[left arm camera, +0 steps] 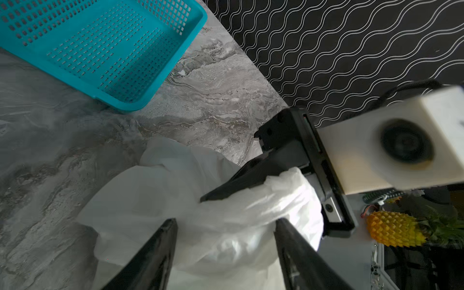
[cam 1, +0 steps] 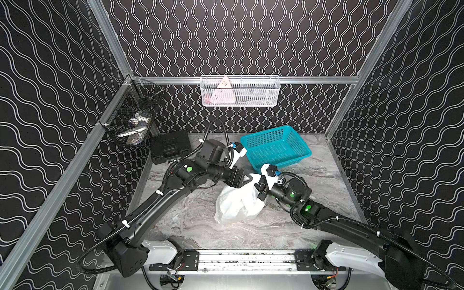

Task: Place the pineapple into a plastic bag & tie a knot
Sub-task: Cross the plastic bag at the center of the board.

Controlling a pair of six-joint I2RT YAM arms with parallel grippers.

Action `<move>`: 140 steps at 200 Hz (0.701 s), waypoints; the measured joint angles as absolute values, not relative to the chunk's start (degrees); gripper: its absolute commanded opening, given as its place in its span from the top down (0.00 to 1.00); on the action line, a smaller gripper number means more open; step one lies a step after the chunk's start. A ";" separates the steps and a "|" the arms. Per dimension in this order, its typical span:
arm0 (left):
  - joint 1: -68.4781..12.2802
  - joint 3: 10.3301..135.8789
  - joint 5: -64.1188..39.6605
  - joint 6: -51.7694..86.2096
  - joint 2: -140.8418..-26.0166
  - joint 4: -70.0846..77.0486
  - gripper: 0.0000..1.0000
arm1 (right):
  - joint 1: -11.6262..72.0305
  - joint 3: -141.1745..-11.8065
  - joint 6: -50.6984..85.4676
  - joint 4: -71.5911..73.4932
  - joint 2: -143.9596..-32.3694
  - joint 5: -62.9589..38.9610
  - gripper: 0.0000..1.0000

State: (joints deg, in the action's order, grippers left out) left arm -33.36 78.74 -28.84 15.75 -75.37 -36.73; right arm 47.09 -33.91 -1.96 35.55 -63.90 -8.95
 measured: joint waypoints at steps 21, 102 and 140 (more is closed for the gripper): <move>-33.01 75.68 -26.04 16.51 -73.38 -32.21 0.14 | 47.09 -34.11 -2.20 34.96 -63.86 -9.74 1.00; -29.32 76.05 -39.77 -2.20 -75.94 -28.29 0.45 | 47.09 -36.12 -2.37 29.76 -62.96 -11.44 1.00; -28.14 74.65 -43.94 -4.58 -75.61 -29.82 1.00 | 47.07 -36.53 -2.15 28.21 -62.72 -11.25 1.00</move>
